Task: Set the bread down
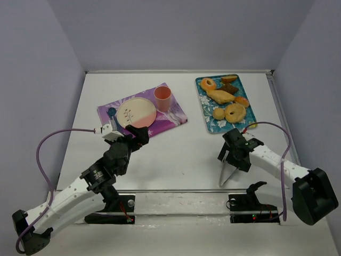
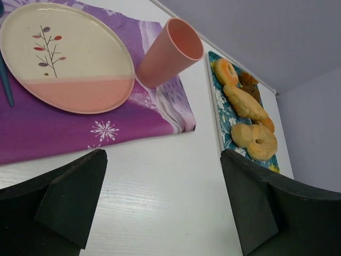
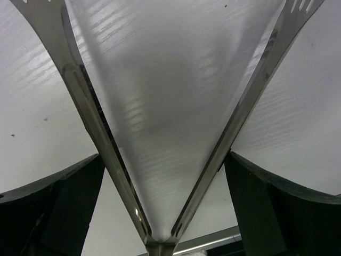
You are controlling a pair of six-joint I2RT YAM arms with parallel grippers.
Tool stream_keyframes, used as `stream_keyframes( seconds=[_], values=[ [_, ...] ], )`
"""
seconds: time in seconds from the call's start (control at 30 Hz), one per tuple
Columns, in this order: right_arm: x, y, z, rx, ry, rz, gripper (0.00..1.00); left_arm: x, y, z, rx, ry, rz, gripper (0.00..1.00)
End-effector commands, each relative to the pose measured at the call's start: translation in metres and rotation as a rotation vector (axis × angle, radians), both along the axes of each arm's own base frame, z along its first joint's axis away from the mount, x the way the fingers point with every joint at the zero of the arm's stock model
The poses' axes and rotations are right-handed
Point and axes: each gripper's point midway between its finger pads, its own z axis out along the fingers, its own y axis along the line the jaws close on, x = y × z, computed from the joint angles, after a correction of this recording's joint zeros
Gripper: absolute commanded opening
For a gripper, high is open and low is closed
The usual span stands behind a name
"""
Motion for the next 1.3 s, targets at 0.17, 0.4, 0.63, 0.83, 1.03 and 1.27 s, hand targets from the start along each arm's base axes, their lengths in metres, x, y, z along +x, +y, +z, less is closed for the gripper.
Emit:
stream_keyframes(
  seconds=[0.17,0.4,0.63,0.83,1.03,1.27],
  values=[
    [0.020,0.003,0.003,0.019,0.049,0.062,0.99,0.010,0.022,0.012,0.012,-0.046,0.137,0.99],
    [0.026,-0.009,-0.003,-0.002,0.103,0.065,0.92,0.023,0.029,0.025,0.051,-0.079,0.194,0.99],
    [0.025,-0.015,-0.008,-0.029,0.121,0.066,0.77,0.033,0.034,0.023,0.092,-0.054,0.213,0.99],
    [0.026,-0.015,-0.002,-0.019,0.095,0.054,0.66,0.033,0.037,0.023,0.086,-0.055,0.209,0.99],
    [0.039,-0.023,0.050,-0.023,-0.101,0.035,0.35,0.031,0.037,0.024,0.072,-0.060,0.196,0.99],
    [0.048,-0.013,0.121,0.033,-0.269,0.139,0.39,0.028,0.033,0.026,0.047,-0.064,0.165,0.99]
  ],
)
